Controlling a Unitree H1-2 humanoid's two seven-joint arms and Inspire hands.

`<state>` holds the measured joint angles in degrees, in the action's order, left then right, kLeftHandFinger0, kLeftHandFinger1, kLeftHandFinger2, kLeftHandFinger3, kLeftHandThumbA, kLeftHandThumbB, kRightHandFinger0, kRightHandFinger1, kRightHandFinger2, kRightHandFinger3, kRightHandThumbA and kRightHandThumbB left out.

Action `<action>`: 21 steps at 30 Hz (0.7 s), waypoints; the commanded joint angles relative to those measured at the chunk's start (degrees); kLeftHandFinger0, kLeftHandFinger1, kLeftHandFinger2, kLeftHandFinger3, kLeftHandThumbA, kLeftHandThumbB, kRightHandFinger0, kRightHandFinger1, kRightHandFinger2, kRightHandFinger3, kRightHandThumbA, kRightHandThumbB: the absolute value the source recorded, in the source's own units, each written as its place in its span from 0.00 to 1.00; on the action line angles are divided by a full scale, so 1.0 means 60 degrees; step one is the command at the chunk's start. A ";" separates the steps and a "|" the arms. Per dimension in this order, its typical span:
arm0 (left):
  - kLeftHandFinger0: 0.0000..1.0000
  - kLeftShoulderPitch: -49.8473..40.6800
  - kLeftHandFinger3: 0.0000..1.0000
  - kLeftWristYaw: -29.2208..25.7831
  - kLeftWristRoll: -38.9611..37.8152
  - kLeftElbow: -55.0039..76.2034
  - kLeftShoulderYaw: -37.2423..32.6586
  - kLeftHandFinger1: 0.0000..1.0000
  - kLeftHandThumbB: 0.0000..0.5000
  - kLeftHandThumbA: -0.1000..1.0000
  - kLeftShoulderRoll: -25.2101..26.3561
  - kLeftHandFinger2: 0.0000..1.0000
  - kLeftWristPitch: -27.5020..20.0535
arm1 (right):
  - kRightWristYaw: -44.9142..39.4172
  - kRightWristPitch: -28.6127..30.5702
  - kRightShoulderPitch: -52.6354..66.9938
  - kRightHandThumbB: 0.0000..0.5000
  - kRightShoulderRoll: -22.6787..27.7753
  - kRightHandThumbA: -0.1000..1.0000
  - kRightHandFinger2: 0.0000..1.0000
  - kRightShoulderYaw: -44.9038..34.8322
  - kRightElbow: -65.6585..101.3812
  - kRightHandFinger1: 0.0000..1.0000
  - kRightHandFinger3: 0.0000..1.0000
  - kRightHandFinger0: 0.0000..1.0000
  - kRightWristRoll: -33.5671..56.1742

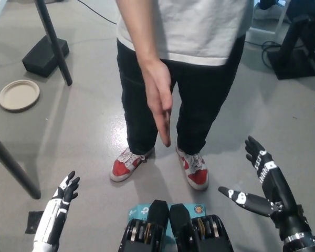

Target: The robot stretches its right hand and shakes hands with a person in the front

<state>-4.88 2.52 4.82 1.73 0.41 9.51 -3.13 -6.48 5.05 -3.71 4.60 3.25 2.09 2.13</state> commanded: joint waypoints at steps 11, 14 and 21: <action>1.00 -0.0076 1.00 -0.0148 0.0170 0.0167 0.0020 1.00 0.14 1.00 -0.0133 1.00 -0.0787 | -0.0171 -0.2473 -0.1993 0.76 -0.0262 1.00 1.00 0.0414 0.1569 1.00 1.00 1.00 0.0091; 1.00 -0.0049 1.00 -0.0195 0.0322 0.0130 0.0009 1.00 0.13 1.00 -0.0140 1.00 -0.0899 | -0.0203 -0.3116 -0.2626 0.78 -0.0334 1.00 1.00 0.0486 0.1525 1.00 1.00 1.00 0.0097; 1.00 0.0177 1.00 -0.0138 0.0396 0.0193 0.0023 1.00 0.17 1.00 -0.0144 1.00 -0.0704 | -0.0152 -0.3338 -0.3753 0.81 -0.0427 1.00 1.00 0.0897 0.0825 1.00 1.00 1.00 -0.0425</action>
<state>-4.96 2.51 6.36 1.55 0.48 8.49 -5.66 -6.89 -11.68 -21.77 3.04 7.38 7.36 1.20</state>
